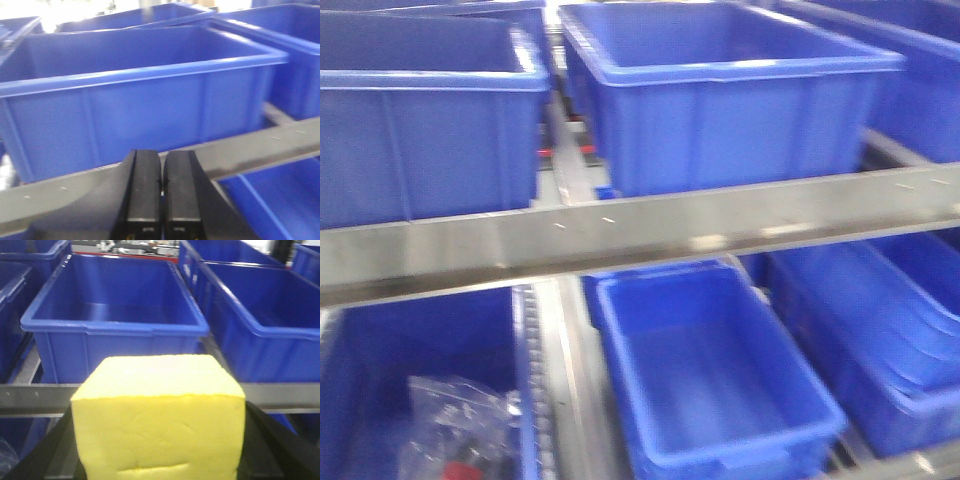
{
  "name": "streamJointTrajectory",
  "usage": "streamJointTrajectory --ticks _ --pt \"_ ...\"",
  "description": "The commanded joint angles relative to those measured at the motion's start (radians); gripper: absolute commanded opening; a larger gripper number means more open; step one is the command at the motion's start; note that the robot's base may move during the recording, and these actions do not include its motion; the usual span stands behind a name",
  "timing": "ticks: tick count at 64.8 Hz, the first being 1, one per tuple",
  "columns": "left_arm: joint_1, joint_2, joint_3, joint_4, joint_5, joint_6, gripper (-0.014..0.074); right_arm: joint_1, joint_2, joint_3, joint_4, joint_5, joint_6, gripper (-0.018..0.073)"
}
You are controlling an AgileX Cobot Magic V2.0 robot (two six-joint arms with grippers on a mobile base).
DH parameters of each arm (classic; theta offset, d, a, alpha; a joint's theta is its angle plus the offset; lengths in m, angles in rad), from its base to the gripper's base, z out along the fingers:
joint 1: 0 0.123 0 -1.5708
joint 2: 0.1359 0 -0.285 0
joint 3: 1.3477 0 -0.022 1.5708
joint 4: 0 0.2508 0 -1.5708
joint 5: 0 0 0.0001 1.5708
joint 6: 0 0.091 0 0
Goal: Place yellow foam block on left shelf second layer
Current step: 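Turn the base to face the shelf and approach the blue bins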
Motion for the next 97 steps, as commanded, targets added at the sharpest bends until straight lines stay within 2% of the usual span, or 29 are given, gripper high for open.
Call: streamJointTrajectory --ticks 1,97 --pt "-0.001 -0.019 0.023 -0.006 -0.081 -0.005 0.0136 -0.005 0.007 -0.032 -0.007 -0.088 -0.006 0.0463" --pt "-0.001 -0.019 0.023 -0.006 -0.081 -0.005 0.0136 -0.005 0.007 -0.032 -0.007 -0.088 -0.006 0.0463"
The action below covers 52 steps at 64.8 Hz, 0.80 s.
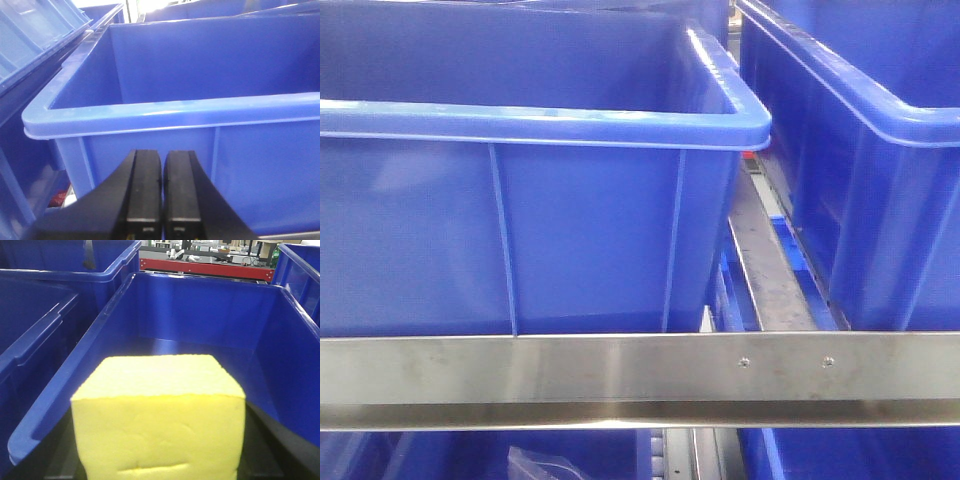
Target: Place yellow foam block on left shelf second layer
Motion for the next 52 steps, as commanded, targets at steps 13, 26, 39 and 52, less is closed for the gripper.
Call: streamJointTrajectory --ticks 13,26,39,52 --pt "-0.001 -0.019 0.023 -0.006 -0.081 -0.005 0.0136 -0.005 0.007 -0.032 -0.007 -0.088 -0.006 0.0463" --pt "-0.001 -0.019 0.023 -0.006 -0.081 -0.005 0.0136 -0.005 0.009 -0.032 -0.007 -0.105 -0.006 0.0463" --pt "-0.001 -0.019 0.023 -0.006 -0.081 -0.005 0.0136 -0.005 0.009 -0.032 -0.007 -0.093 -0.006 0.0463" --pt "-0.001 -0.019 0.023 -0.006 -0.081 -0.005 0.0136 -0.005 0.026 -0.066 -0.002 -0.088 0.025 0.0463"
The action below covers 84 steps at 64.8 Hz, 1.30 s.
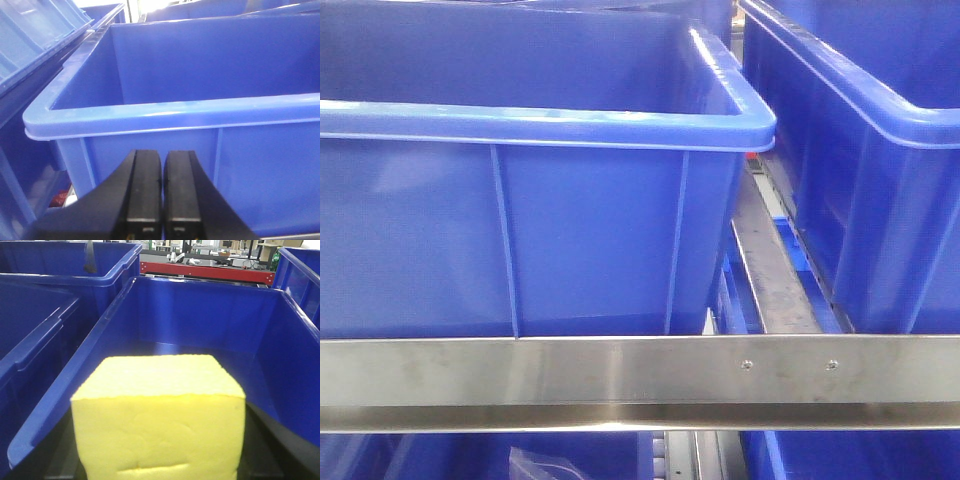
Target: Place yellow foam block on left shelf second layer
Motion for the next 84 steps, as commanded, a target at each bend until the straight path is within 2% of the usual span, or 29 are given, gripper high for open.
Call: streamJointTrajectory --ticks 1,25,35,51,73,79,84 --pt "-0.001 -0.019 0.023 -0.006 -0.081 -0.005 0.0136 -0.005 0.032 -0.068 -0.002 -0.074 0.016 0.0463" --pt "-0.001 -0.019 0.023 -0.006 -0.081 -0.005 0.0136 -0.005 0.347 -0.212 0.031 -0.069 0.049 0.0466" --pt "-0.001 -0.019 0.023 -0.006 -0.081 -0.005 0.0136 -0.005 0.459 -0.230 0.048 -0.143 0.058 0.0466" --pt "-0.001 -0.019 0.023 -0.006 -0.081 -0.005 0.0136 -0.005 0.549 -0.230 0.048 -0.184 0.058 0.0466" --pt "-0.001 -0.019 0.023 -0.006 -0.081 -0.005 0.0136 -0.005 0.552 -0.230 0.048 -0.287 0.058 0.0469" --pt "-0.001 -0.019 0.023 -0.006 -0.081 -0.005 0.0136 -0.005 0.552 -0.230 0.048 -0.282 0.058 0.0524" --pt "-0.001 -0.019 0.023 -0.006 -0.081 -0.005 0.0136 -0.005 0.552 -0.230 0.048 -0.272 0.058 0.0627"
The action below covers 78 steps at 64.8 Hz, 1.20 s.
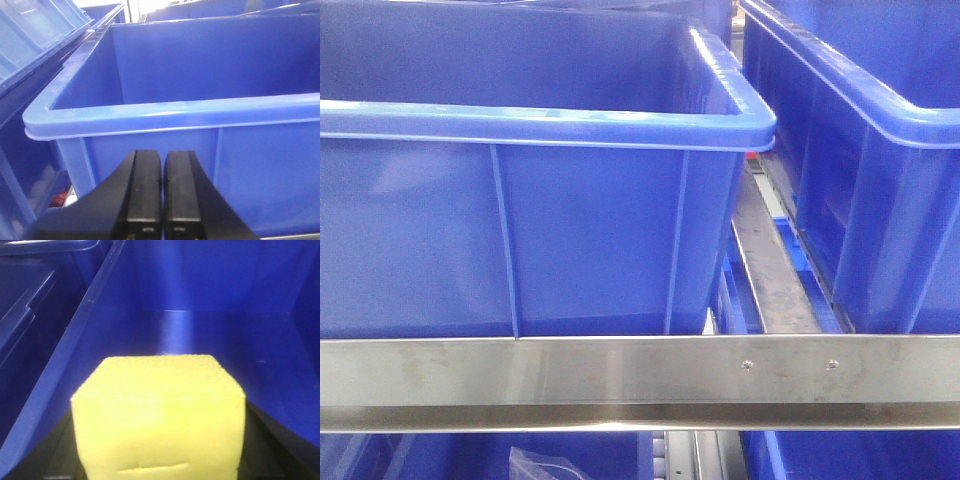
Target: Place yellow foam block on left shelf second layer
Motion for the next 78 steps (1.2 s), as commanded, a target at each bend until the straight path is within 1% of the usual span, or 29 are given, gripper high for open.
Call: streamJointTrajectory --ticks 1,4,13,25,30,34,40,41,44,45,47,50,54,62,65,78 --pt "-0.001 -0.019 0.023 -0.006 -0.081 -0.005 0.0136 -0.005 -0.008 -0.039 0.000 -0.085 0.000 0.0646" --pt "-0.001 -0.019 0.023 -0.006 -0.081 -0.005 0.0136 -0.005 -0.008 -0.039 0.000 -0.073 0.000 0.0631" --pt "-0.001 -0.019 0.023 -0.006 -0.081 -0.005 0.0136 -0.005 -0.010 -0.039 0.000 -0.039 0.000 0.0635" --pt "-0.001 -0.019 0.023 -0.006 -0.081 -0.005 0.0136 -0.005 -0.027 -0.039 0.000 -0.054 0.000 0.0631" --pt "-0.001 -0.019 0.023 -0.006 -0.081 -0.005 0.0136 -0.005 -0.036 -0.039 0.000 -0.049 0.000 0.0594" --pt "-0.001 -0.019 0.023 -0.006 -0.081 -0.005 0.0136 -0.005 -0.055 -0.039 0.000 -0.046 0.000 0.0524" --pt "-0.001 -0.019 0.023 -0.006 -0.081 -0.005 0.0136 -0.005 -0.088 -0.032 0.000 -0.046 -0.001 0.0309" --pt "-0.001 -0.019 0.023 -0.006 -0.081 -0.005 0.0136 -0.005 -0.096 -0.030 0.000 -0.046 -0.001 0.0254" --pt "-0.001 -0.019 0.023 -0.006 -0.081 -0.005 0.0136 -0.005 -0.117 -0.027 0.000 -0.046 -0.001 0.0147" --pt "-0.001 -0.019 0.023 -0.006 -0.081 -0.005 0.0136 -0.005 -0.124 -0.027 0.000 -0.046 -0.001 0.0097" --pt "-0.001 -0.019 0.023 -0.006 -0.081 -0.005 0.0136 -0.005 -0.143 -0.026 0.000 -0.046 -0.001 0.0039" --pt "-0.001 -0.019 0.023 -0.006 -0.081 -0.005 0.0136 -0.005 -0.169 -0.026 0.000 -0.044 -0.001 0.0057" --pt "-0.001 -0.019 0.023 -0.006 -0.081 -0.005 0.0136 -0.005 -0.207 -0.024 0.000 -0.033 -0.003 0.0054" --pt "-0.001 -0.019 0.023 -0.006 -0.081 -0.005 0.0136 -0.005 -0.297 0.003 0.000 -0.015 -0.047 0.0054" --pt "-0.001 -0.019 0.023 -0.006 -0.081 -0.005 0.0136 -0.005 -0.335 0.027 0.000 -0.007 -0.061 0.0054" --pt "-0.001 -0.019 0.023 -0.006 -0.081 -0.005 0.0136 -0.005 -0.539 0.149 0.000 0.007 -0.061 0.0054"
